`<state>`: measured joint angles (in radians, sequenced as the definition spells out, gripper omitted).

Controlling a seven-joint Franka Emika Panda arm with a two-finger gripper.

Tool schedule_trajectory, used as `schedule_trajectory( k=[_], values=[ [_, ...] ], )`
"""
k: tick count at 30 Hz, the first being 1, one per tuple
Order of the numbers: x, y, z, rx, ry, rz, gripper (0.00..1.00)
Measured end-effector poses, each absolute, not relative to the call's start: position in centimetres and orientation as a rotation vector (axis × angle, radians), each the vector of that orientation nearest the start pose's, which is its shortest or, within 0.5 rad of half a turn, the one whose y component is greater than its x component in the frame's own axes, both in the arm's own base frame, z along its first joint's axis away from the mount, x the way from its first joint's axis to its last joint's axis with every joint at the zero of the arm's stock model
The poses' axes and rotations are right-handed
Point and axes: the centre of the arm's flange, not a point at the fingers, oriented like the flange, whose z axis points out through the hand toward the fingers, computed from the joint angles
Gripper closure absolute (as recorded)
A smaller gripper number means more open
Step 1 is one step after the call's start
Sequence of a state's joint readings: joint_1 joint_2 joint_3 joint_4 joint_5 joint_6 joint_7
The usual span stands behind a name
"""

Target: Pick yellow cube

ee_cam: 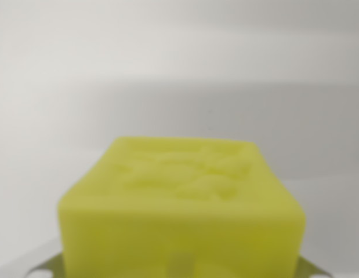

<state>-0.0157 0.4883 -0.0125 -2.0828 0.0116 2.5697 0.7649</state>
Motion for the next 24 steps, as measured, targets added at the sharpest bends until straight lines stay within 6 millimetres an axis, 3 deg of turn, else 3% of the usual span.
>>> schedule_trajectory(
  k=[24],
  values=[
    [58.5, -1.7, 24.8, -2.893, 1.226, 0.003, 1.0]
  ],
)
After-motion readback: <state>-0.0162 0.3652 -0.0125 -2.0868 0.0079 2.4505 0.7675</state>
